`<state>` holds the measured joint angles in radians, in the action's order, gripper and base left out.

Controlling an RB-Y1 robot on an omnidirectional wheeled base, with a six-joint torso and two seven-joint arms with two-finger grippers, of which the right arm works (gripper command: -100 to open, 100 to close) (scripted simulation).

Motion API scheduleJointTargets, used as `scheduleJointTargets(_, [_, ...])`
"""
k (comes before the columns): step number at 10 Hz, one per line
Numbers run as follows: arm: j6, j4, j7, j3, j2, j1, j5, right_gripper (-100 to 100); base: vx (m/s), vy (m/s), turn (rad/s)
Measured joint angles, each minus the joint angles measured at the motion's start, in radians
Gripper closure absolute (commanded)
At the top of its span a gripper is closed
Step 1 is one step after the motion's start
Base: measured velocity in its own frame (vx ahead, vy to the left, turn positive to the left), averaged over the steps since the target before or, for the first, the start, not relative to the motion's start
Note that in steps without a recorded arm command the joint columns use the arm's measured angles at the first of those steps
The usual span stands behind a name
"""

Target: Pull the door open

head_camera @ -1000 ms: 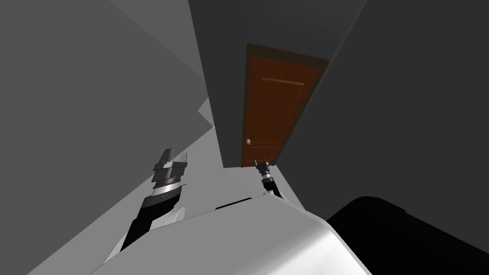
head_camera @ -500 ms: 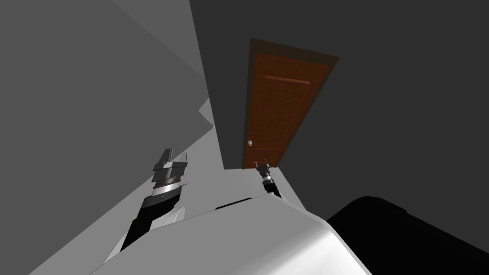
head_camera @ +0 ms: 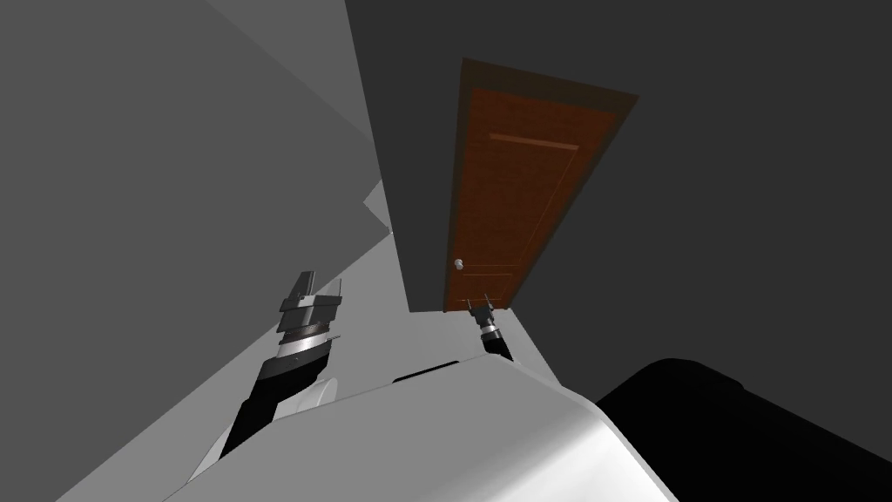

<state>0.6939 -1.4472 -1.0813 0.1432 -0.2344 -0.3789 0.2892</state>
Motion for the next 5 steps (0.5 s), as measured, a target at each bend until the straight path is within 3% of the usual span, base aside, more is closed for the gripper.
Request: scheduleJointTargets(5, [0.036, 0.088, -0.093, 0.013, -0.015, 0.012, 0.038, -100, 0.102, 0.014, 0.019])
